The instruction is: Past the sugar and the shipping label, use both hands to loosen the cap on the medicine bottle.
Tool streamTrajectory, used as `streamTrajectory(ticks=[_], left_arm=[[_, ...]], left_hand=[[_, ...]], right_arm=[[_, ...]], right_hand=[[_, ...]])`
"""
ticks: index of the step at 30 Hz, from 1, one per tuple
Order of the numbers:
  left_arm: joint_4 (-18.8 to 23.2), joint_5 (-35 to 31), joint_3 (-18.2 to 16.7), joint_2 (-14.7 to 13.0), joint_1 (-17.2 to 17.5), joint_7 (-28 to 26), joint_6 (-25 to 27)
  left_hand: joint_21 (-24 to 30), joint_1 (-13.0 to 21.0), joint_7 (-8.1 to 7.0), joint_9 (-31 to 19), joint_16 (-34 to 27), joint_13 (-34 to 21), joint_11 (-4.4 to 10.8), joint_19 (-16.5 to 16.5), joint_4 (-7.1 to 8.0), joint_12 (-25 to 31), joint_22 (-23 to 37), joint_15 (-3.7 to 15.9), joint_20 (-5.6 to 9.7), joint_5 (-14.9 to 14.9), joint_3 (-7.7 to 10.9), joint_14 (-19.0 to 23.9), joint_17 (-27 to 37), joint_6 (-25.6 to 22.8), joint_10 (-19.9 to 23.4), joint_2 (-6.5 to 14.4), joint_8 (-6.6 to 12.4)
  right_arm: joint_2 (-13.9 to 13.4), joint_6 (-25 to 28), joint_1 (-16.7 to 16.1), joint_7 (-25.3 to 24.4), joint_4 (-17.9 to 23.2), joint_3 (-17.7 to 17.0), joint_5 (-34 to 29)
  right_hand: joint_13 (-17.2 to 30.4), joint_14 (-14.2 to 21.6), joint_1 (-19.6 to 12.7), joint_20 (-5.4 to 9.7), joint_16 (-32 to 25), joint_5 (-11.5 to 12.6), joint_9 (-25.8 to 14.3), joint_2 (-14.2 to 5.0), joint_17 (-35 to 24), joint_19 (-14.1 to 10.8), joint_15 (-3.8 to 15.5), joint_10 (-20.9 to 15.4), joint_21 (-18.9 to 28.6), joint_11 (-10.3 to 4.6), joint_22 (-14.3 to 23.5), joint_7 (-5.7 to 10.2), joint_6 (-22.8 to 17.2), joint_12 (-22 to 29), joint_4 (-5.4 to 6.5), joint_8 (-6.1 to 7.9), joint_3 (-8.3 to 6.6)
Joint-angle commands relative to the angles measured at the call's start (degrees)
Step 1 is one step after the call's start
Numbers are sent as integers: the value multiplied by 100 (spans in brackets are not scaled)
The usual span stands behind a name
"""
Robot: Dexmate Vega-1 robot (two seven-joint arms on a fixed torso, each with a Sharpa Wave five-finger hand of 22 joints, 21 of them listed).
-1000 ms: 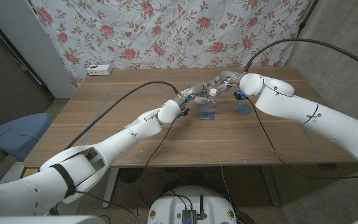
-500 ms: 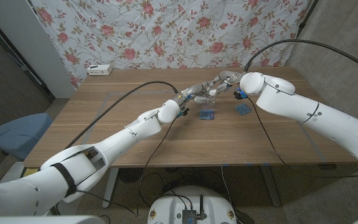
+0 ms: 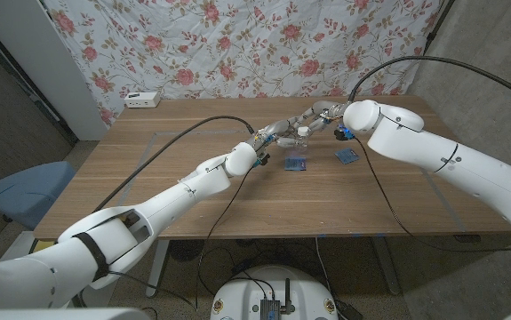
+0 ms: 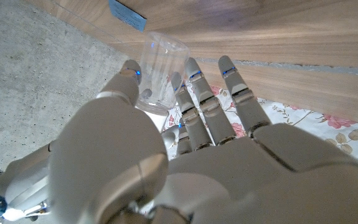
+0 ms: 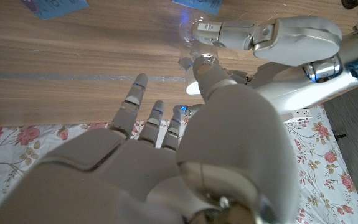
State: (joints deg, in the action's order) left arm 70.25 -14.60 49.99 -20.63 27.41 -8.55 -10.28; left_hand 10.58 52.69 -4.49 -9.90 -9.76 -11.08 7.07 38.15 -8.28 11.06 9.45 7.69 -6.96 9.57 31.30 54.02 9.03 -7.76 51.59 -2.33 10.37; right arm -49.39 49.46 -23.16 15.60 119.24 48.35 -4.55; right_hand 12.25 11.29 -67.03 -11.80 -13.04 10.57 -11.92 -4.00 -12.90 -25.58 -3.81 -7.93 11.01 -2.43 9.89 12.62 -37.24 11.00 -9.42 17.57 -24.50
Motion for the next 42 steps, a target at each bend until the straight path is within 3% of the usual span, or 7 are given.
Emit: streamTrajectory(ticks=[1,15,19,23,27,31,42], left_arm=[[121,-21,-10,-45,63,-17,66],[203,-49,-25,-83,109,-44,82],[224,-51,-37,-95,126,-60,80],[237,-50,-46,-103,139,-68,78],[219,-55,-43,-103,131,-64,47],[212,-63,-42,-102,122,-59,35],[202,-67,-36,-83,104,-36,32]], left_hand=[[8,31,-7,-10,-24,-29,99,-20,-2,20,12,203,-3,39,50,-28,20,-27,130,69,23],[7,29,-13,-10,-25,-30,109,-23,-6,14,12,200,-2,39,57,-31,21,-31,111,70,24],[6,34,-7,-10,-26,-30,105,-24,-9,13,12,204,-8,39,60,-33,23,-31,108,74,24],[5,31,-7,-10,-23,-30,97,-27,-8,14,12,226,-2,39,61,-43,23,-30,107,75,23],[5,31,-3,-10,-20,-30,104,-30,-12,21,12,241,4,37,59,-52,22,-22,123,68,20],[7,31,-7,-10,-20,-30,107,-26,-13,20,12,238,7,37,59,-55,23,-17,121,67,19],[8,32,-9,-10,-26,-30,101,-23,-16,21,12,234,3,37,61,-46,23,-14,123,67,19]], right_arm=[[-67,15,11,139,59,-61,168],[-91,191,-3,84,154,-97,294],[-74,342,48,65,183,-54,297],[-55,418,84,32,187,-16,315],[-36,514,146,8,186,58,302],[-31,611,226,2,192,155,269],[15,979,556,64,186,565,79]], right_hand=[[-1,-75,73,-37,14,-27,15,75,-23,47,-62,89,-19,42,7,1,206,-5,28,-137,91],[0,-172,882,-53,58,-37,18,419,2,117,-292,264,-3,431,14,-6,541,36,256,-448,512],[0,-174,1019,-56,57,-26,16,477,2,120,-342,272,1,448,16,-15,581,42,290,-479,577],[0,-178,1282,-55,49,-12,4,466,-8,117,-355,268,9,524,20,-39,658,57,398,-526,670],[0,-173,1456,-53,43,-4,-1,487,-8,110,-383,247,15,638,22,-129,702,72,451,-552,745],[0,-158,1523,-52,36,1,-3,493,-8,107,-404,245,18,656,23,-158,710,75,471,-557,774],[0,-142,1885,-54,28,39,-19,564,-5,75,-421,245,31,729,26,-448,714,81,580,-559,942]])
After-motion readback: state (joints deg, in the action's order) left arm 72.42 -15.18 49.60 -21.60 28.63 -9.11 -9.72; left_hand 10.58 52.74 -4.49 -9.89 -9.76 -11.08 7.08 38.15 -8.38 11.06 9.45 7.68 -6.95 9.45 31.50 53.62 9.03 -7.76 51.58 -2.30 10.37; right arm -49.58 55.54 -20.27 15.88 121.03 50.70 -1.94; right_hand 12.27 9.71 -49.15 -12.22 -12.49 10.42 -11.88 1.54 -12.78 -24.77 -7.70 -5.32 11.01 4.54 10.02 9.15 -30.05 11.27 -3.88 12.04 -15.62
